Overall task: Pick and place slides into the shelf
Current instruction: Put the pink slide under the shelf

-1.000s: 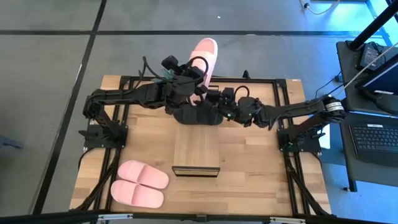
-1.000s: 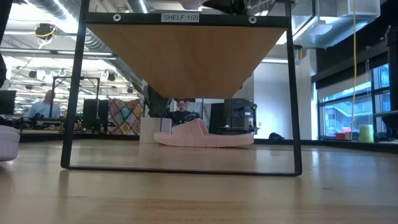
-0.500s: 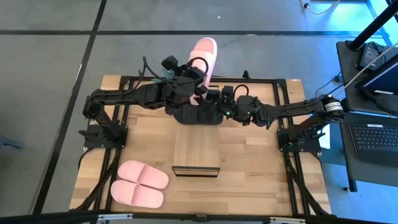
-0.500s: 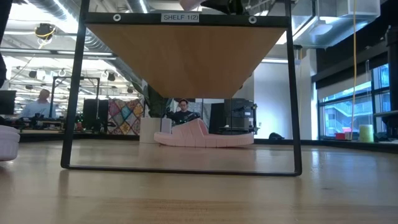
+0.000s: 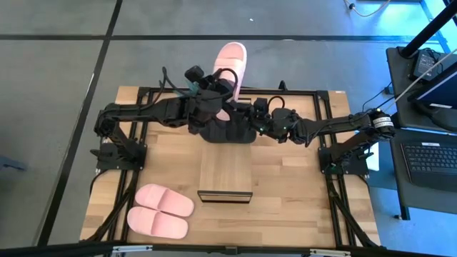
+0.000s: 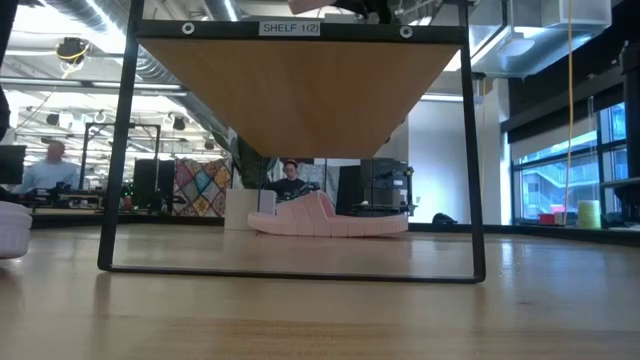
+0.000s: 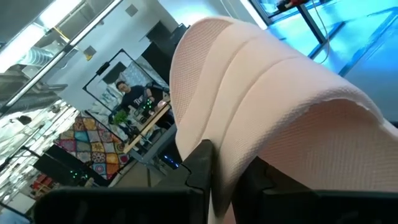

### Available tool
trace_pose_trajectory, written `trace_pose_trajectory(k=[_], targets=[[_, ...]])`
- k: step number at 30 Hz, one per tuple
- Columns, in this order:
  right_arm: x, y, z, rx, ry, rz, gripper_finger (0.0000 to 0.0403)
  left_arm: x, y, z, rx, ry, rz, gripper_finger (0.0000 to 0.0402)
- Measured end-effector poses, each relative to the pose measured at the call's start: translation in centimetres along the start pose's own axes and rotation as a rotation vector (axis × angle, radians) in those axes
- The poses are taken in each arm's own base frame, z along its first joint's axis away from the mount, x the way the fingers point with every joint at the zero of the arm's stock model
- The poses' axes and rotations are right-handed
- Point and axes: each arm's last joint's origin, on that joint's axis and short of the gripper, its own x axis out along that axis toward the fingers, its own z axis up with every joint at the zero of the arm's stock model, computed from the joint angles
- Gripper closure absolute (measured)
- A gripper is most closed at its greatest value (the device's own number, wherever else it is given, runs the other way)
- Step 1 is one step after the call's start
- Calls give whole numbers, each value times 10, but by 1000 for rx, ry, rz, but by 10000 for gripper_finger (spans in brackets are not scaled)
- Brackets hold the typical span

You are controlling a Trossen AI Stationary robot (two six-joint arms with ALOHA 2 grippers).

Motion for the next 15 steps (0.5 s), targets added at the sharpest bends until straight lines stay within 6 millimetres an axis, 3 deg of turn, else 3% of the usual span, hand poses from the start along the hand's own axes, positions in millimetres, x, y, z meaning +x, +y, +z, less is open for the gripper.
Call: trace_pose_trajectory(k=[7,15], targets=[[0,1,0,-14,5,14,324,-10,-3,2,52,-19,-21,354],[-5,0,8,-46,1,15,325,-24,-3,3,1,-41,-42,234]])
